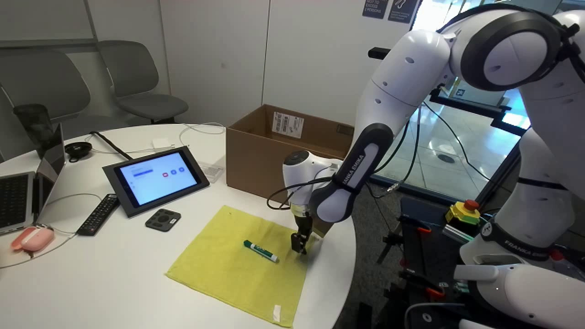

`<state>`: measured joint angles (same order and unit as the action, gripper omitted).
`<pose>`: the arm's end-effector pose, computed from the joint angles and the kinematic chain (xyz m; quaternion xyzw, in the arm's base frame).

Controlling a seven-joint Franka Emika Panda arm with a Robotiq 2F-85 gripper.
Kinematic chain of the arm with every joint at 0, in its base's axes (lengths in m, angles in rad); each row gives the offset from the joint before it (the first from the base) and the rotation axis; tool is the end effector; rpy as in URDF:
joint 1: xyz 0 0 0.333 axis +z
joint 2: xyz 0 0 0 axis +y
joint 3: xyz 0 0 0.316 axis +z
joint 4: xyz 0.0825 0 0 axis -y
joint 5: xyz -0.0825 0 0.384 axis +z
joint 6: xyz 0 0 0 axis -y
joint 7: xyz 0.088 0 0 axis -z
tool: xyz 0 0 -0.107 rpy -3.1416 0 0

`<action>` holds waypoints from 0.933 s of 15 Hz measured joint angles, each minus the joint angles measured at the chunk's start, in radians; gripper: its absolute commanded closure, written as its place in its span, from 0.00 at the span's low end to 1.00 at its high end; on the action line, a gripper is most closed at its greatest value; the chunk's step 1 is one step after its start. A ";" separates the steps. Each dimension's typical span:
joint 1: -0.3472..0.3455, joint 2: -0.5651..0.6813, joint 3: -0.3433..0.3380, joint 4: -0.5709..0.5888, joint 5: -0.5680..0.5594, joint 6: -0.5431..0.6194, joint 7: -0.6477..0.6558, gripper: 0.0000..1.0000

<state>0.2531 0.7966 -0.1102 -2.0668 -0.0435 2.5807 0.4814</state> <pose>0.5200 0.0684 0.0236 0.9796 -0.1363 -0.1171 0.0905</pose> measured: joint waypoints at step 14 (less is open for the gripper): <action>-0.119 0.040 0.067 0.083 0.078 -0.009 -0.095 0.49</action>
<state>0.1339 0.8369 -0.0431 -1.9840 0.0348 2.5721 0.3862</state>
